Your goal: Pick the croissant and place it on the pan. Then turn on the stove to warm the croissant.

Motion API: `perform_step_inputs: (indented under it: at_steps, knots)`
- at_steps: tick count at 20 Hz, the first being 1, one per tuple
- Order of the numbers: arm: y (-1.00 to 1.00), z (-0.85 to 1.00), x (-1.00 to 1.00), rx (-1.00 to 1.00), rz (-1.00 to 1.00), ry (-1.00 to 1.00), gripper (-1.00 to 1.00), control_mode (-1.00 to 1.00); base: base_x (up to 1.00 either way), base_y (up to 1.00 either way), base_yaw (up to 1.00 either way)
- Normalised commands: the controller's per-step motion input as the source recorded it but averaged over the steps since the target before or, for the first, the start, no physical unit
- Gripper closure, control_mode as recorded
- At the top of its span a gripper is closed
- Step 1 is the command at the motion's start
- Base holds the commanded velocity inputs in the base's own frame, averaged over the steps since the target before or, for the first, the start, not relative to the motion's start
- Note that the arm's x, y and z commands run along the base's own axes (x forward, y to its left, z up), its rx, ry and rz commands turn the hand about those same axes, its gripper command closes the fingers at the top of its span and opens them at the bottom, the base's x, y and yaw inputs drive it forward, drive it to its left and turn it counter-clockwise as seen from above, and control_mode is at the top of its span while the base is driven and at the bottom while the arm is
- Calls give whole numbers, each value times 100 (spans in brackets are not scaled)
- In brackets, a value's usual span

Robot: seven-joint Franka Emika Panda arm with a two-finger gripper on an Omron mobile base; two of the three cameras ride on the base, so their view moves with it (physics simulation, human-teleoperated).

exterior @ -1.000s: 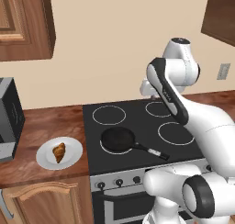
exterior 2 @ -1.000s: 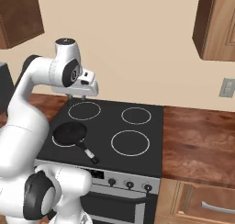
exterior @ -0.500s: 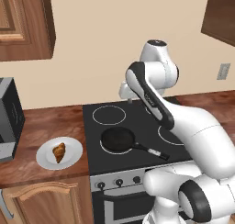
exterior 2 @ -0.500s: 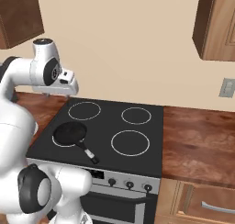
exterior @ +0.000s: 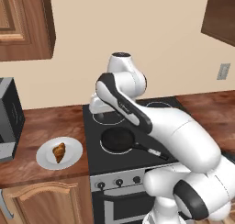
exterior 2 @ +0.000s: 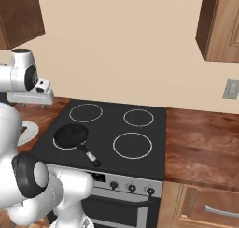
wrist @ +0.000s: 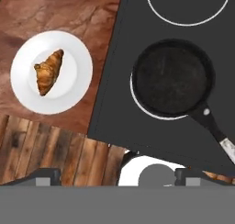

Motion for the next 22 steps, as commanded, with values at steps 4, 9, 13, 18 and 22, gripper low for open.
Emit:
perform_step_inputs:
  at_steps: [4,9,13,18,22]
  knots:
    - [100,-72,-13,2,14,20,-100,-100,0,0,0]
    - [100,-87,-22,3,15,21,-100,-100,0,0,0]
    - [45,-16,0,0,6,5,-100,-100,0,0,0]
    - [13,0,2,0,0,0,-100,-100,0,0,0]
    - [15,-19,27,0,0,1,-100,-100,0,0,0]
